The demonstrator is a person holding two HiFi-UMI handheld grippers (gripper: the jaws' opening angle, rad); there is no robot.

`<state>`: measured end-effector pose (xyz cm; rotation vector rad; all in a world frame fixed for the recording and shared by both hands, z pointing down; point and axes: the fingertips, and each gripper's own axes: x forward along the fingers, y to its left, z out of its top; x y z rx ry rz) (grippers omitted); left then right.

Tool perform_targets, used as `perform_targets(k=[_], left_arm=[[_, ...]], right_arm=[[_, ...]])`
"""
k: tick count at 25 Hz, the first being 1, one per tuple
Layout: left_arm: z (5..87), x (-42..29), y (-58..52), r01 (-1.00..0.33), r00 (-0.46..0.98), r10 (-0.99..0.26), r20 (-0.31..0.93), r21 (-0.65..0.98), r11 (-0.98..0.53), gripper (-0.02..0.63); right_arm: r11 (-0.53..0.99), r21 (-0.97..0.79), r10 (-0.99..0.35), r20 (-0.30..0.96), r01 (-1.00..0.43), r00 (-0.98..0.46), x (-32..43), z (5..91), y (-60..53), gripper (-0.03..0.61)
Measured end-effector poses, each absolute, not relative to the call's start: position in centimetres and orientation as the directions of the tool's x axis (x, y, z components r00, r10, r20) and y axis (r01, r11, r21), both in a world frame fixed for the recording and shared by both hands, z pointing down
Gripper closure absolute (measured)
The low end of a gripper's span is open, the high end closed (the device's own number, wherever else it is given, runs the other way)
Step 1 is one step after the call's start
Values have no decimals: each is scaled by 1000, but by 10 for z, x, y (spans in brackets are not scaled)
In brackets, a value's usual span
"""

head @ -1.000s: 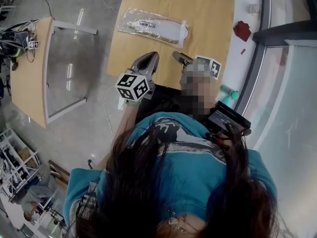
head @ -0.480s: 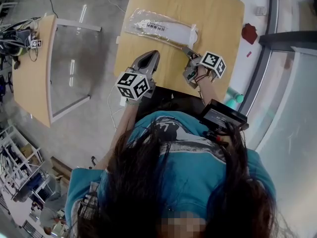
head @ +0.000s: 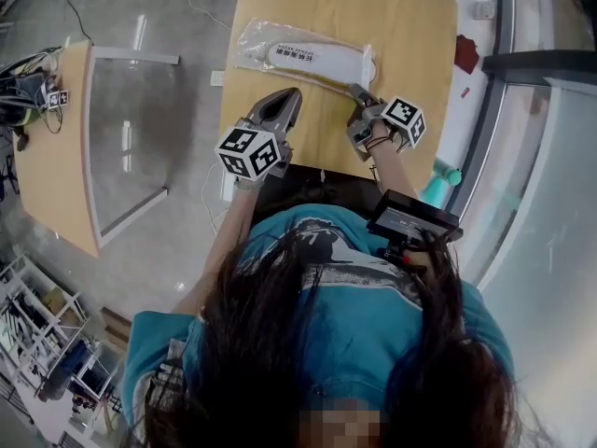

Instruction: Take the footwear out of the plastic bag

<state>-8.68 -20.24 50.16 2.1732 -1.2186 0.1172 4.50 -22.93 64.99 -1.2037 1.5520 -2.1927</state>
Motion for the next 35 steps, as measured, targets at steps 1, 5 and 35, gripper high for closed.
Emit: perform_targets(k=[1,5,35], left_arm=[[501,-87,-204,-789,573,-734,365,488,-374,611],[506,-90,-208,-775,591,-719,366,505,-381,611],[595,-44,-248,-135,764,-631,137,989,51,321]], right_arm=[[-431,-860,-579,496,-273,-647,46,649,-231,459],[-425,-871,-598,475,-247,-646,46,645,-232,483],[-223,-950,-585,311,-220,-749,41,581,-205,543]])
